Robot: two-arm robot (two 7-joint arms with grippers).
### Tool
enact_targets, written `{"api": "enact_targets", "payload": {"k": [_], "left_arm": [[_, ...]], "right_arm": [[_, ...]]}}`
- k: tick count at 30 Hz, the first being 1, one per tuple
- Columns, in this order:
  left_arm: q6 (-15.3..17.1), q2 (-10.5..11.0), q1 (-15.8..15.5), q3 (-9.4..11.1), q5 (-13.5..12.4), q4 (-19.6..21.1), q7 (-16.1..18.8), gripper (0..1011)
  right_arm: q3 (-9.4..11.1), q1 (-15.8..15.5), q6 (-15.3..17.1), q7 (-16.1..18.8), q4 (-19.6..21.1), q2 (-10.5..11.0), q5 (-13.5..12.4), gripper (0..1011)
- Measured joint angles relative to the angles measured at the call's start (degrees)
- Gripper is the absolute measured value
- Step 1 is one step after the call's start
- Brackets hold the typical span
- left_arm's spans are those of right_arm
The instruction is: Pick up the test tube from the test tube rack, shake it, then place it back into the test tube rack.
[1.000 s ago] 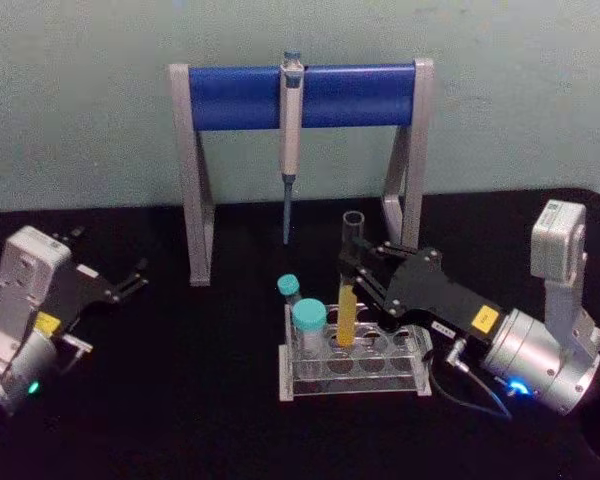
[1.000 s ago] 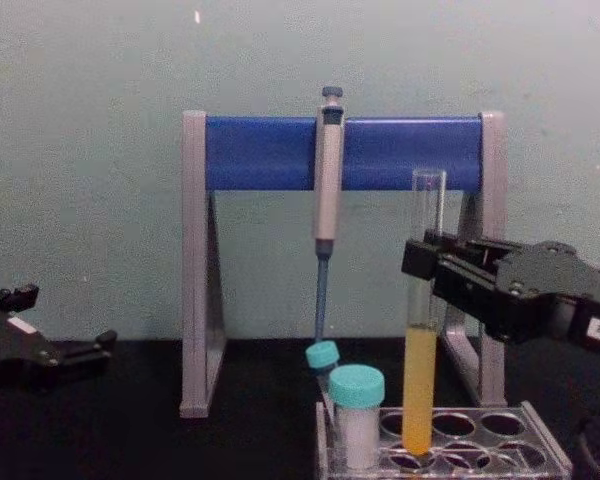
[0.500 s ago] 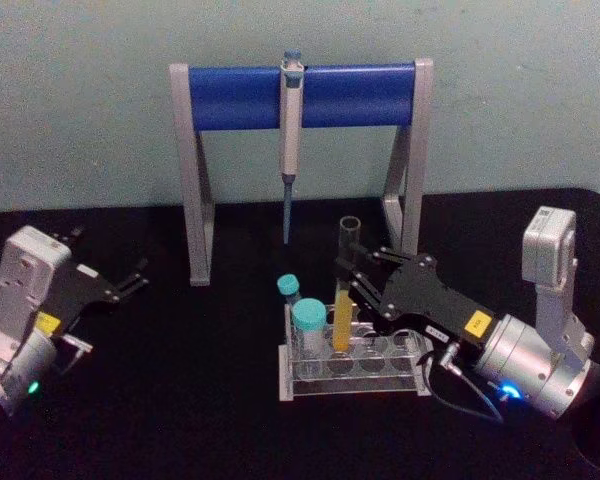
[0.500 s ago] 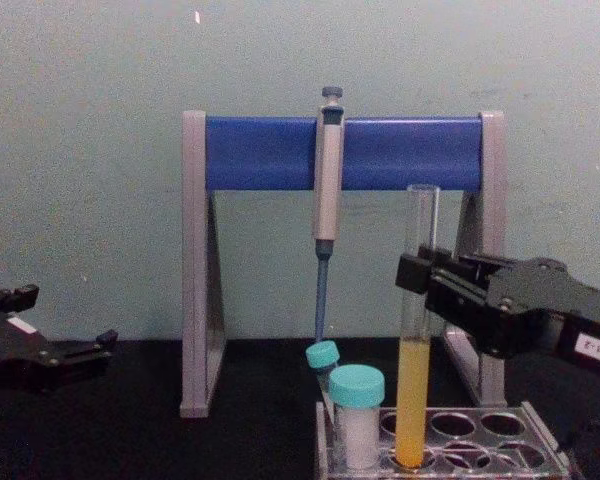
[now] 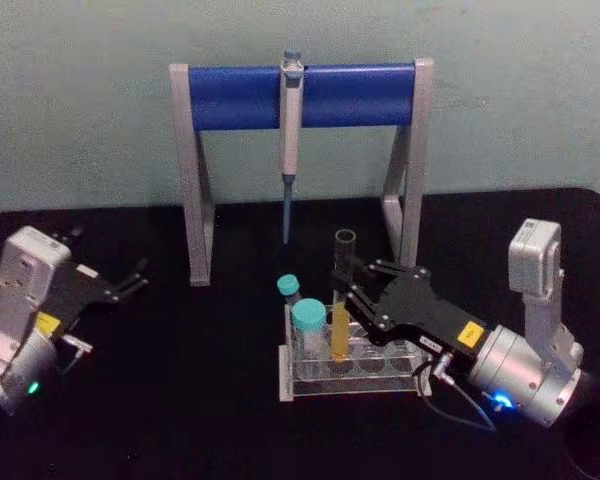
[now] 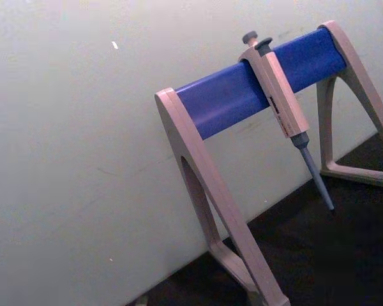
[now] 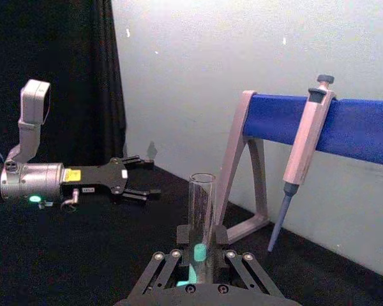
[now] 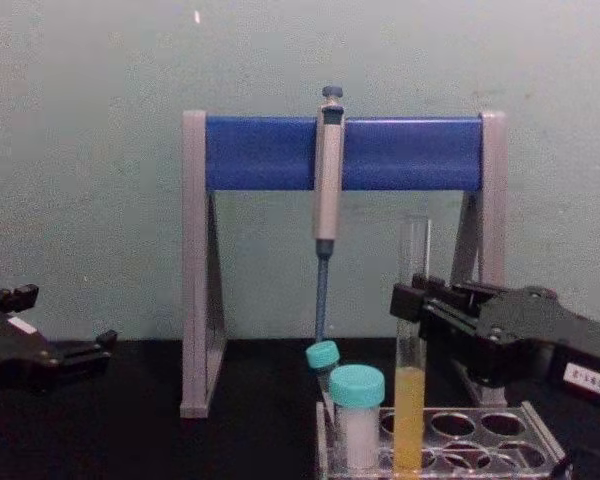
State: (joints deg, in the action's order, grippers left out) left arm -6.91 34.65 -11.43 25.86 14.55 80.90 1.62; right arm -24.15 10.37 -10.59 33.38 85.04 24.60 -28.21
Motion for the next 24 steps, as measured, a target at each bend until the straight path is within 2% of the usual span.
{"api": "enact_targets", "payload": {"k": [24], "left_arm": [[0.0, 0.0, 0.0, 0.0, 0.0, 0.0, 0.0, 1001]], "right_arm": [[-0.2, -0.4, 0.7, -0.7, -2.6, -1.3, 0.7, 229]]}}
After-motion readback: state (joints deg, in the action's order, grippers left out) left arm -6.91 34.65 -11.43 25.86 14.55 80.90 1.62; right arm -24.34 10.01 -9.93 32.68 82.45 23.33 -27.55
